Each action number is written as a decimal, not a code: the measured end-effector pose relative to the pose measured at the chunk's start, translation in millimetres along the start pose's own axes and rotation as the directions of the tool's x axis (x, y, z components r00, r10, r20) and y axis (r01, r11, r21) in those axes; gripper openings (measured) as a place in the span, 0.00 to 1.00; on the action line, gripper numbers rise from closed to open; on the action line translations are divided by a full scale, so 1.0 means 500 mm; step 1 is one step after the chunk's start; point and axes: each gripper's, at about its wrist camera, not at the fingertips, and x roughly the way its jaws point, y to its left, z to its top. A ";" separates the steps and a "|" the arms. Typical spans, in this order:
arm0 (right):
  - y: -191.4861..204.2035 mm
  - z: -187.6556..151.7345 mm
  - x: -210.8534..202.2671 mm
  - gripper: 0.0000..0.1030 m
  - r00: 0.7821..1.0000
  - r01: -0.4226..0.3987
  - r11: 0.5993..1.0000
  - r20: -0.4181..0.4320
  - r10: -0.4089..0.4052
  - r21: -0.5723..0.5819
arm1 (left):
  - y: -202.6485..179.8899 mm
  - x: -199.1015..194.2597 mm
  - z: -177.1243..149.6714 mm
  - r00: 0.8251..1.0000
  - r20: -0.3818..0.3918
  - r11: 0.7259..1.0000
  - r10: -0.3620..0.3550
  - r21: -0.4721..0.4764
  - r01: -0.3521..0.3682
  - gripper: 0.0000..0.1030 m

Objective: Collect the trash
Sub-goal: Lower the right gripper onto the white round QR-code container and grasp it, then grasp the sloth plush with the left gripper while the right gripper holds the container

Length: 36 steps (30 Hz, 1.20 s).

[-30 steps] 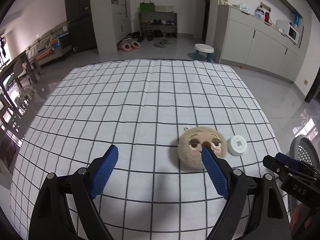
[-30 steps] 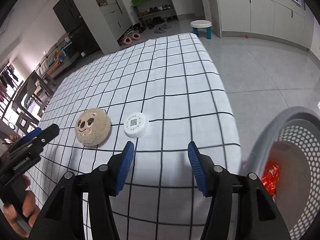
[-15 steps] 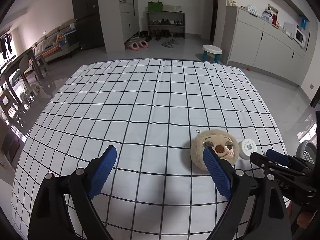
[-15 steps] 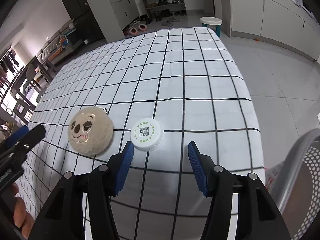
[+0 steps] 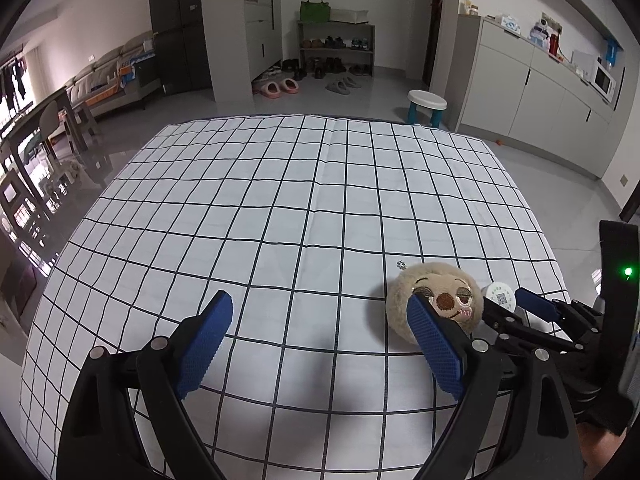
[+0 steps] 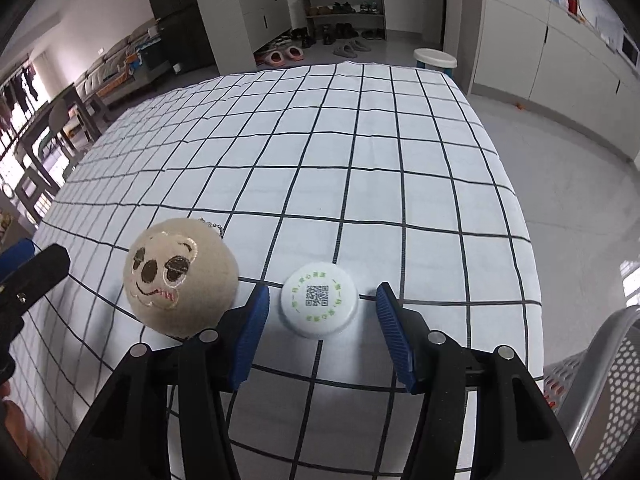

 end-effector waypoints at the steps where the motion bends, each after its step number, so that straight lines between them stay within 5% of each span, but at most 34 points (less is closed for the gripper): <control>1: 0.003 -0.001 0.000 0.42 1.000 0.008 1.000 0.005 -0.008 -0.012 | -0.001 0.000 0.000 1.000 -0.001 1.000 -0.001 0.000 0.001 0.85; 7: -0.004 -0.010 -0.016 0.38 1.000 -0.024 1.000 0.007 0.024 0.006 | -0.008 0.002 -0.004 1.000 -0.010 1.000 -0.019 0.009 0.019 0.85; 16: -0.059 -0.049 -0.145 0.38 0.998 -0.028 0.996 0.055 0.024 0.086 | -0.052 -0.004 -0.023 0.996 -0.030 0.996 -0.081 0.046 0.082 0.85; 26: -0.140 -0.149 -0.257 0.38 0.996 -0.021 0.978 0.086 0.003 0.207 | -0.114 0.007 -0.044 0.986 -0.073 0.984 -0.150 0.090 0.156 0.85; 36: -0.177 -0.170 -0.292 0.38 0.992 -0.058 0.972 0.127 0.029 0.230 | -0.168 0.083 -0.041 0.984 -0.130 0.986 -0.122 0.095 0.135 0.85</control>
